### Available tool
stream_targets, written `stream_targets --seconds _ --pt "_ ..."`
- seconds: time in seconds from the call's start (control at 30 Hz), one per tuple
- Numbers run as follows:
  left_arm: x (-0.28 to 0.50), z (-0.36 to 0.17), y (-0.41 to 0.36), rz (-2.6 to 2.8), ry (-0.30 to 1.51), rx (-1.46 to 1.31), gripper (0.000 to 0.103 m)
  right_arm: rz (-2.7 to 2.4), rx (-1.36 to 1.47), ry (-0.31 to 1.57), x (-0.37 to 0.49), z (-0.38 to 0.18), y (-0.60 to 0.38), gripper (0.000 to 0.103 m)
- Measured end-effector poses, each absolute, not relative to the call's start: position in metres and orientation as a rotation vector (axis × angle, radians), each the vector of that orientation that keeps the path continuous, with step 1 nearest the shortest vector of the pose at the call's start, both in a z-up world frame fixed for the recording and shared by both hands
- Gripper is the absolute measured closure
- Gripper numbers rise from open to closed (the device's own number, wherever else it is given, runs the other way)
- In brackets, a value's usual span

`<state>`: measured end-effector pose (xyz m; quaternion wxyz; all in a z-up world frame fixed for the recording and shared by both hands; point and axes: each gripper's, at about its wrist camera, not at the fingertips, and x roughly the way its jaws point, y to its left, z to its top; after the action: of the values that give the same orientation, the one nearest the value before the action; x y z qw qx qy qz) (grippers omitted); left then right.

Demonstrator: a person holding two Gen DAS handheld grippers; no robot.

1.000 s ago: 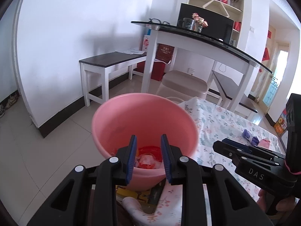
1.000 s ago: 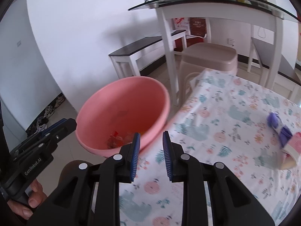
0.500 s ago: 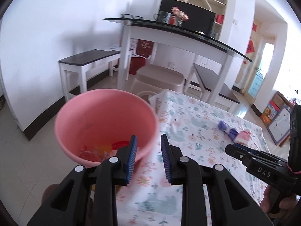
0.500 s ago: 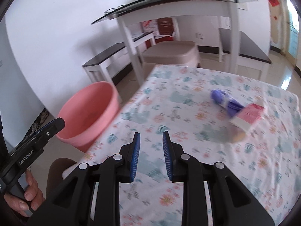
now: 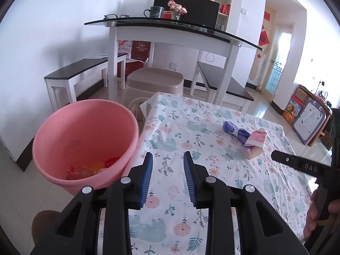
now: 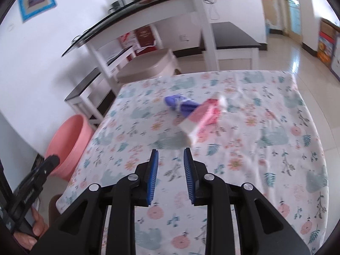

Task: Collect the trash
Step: 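Move both tools back over the table toward the purple bundle and pink packet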

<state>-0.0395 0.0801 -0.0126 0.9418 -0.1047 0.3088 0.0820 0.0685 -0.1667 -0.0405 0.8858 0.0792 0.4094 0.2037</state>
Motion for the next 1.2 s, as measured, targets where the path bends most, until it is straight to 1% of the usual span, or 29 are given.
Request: stream_targets --seconds 0.43,0.6,0.9,1.2 --pt "-0.003 -0.02 0.06 0.113 0.651 -0.181 0.074 0.368 0.354 0.927 0.121 -0.059 -0.18 0.078" --pt "0.017 -0.022 0.054 0.089 0.655 -0.165 0.074 0.35 0.377 0.962 0.136 -0.072 -0.175 0.078" --pt "0.047 -0.023 0.041 0.047 0.656 -0.152 0.074 0.349 0.38 0.919 0.139 -0.075 -0.174 0.078" --pt "0.05 -0.027 0.031 0.028 0.665 -0.157 0.074 0.344 0.378 0.905 0.122 -0.078 -0.193 0.078"
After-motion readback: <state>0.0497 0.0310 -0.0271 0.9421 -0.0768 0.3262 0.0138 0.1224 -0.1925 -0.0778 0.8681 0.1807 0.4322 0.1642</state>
